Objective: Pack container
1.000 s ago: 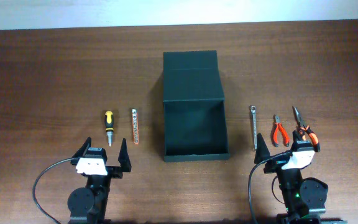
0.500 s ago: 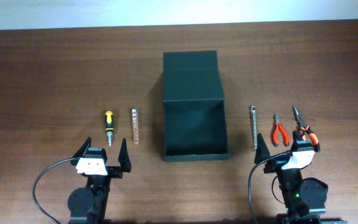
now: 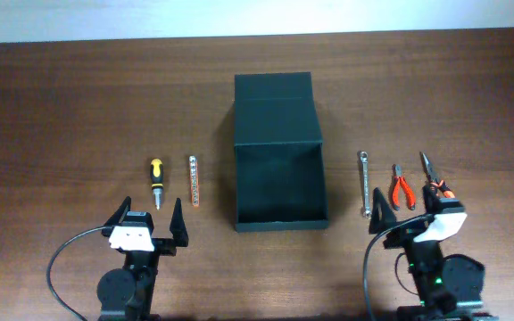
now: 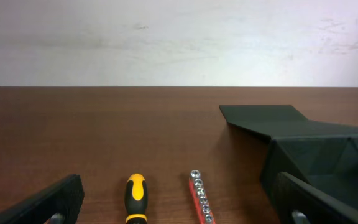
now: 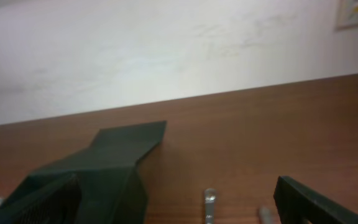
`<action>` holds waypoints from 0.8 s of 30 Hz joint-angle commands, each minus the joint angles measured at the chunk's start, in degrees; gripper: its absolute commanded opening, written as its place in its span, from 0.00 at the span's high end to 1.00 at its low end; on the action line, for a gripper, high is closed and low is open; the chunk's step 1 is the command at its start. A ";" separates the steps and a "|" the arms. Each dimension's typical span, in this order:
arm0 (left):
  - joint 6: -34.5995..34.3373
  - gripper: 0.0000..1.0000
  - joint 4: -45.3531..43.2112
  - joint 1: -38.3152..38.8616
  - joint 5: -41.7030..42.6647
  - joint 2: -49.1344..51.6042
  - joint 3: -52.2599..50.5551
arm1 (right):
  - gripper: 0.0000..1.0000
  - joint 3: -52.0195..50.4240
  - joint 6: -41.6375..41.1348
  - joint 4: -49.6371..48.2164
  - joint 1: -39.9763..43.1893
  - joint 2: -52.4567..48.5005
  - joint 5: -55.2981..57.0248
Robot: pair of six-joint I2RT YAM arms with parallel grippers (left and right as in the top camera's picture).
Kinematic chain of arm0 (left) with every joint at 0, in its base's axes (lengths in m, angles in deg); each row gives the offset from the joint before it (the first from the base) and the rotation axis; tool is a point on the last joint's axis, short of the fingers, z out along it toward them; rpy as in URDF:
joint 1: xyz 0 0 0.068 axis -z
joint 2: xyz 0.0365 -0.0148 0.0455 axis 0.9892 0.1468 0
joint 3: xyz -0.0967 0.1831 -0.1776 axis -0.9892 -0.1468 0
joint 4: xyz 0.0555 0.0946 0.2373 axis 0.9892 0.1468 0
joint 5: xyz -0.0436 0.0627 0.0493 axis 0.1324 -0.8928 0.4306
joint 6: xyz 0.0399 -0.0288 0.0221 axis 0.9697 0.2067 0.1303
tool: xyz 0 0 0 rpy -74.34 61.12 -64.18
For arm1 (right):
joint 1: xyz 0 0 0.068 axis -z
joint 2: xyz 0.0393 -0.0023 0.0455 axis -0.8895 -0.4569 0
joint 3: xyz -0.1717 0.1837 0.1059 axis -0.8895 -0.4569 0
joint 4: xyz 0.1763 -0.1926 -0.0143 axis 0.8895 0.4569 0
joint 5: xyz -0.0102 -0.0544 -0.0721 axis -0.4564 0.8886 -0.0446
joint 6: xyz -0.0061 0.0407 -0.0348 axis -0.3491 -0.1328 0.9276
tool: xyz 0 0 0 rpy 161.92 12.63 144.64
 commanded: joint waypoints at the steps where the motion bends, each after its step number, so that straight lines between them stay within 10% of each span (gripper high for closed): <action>1: 1.09 0.01 0.07 -0.42 -0.22 -0.17 -0.35 | 0.01 10.12 3.26 2.91 -0.22 -8.37 5.66; 14: 1.09 0.01 0.07 -0.42 -0.22 -0.17 -0.35 | 0.01 72.50 3.65 47.50 -0.28 -67.80 -0.76; 24: 1.11 0.01 0.09 -0.42 -0.24 -0.17 -0.35 | 0.01 80.17 3.63 62.01 -0.26 -88.13 0.20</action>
